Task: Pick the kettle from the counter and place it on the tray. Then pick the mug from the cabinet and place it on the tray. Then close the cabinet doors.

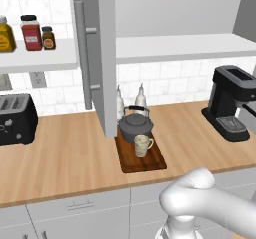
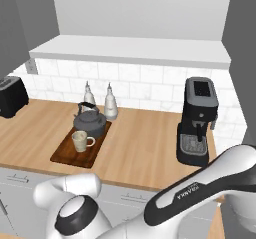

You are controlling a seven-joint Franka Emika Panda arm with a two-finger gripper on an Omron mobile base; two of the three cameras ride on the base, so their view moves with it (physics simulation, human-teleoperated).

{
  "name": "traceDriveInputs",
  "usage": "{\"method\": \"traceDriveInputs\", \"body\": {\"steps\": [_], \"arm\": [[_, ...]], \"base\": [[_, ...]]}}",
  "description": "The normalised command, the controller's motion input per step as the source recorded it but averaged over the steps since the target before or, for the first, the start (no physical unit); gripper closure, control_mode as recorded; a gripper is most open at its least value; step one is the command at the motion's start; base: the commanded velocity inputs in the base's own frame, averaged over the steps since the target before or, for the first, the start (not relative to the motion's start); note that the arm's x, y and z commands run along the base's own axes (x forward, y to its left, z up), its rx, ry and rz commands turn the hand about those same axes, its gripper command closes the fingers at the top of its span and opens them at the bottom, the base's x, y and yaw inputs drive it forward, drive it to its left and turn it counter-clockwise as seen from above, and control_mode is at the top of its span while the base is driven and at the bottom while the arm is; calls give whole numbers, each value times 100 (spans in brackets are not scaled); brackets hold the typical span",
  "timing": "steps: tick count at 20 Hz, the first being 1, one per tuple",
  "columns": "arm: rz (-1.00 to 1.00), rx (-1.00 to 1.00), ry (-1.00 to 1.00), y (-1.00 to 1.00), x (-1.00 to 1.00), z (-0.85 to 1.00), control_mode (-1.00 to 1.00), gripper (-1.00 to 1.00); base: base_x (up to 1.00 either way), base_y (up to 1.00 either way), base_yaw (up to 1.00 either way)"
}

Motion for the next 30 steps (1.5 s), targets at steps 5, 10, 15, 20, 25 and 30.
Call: {"method": "traceDriveInputs", "body": {"steps": [5,10,15,20,25,30], "arm": [[2,3,5,-5,58,-11,-100,100],[6,5,0,-1,21,-3,-100,100],[15,0,0,31,-1,0,-100,100],[16,0,0,70,0,2,-100,100],[10,0,-1,57,0,19,-100,100],[13,1,-1,7,0,49,-100,100]], "base": [[0,0,0],[0,0,0],[0,0,0],[0,0,0],[0,0,0],[0,0,0]]}}
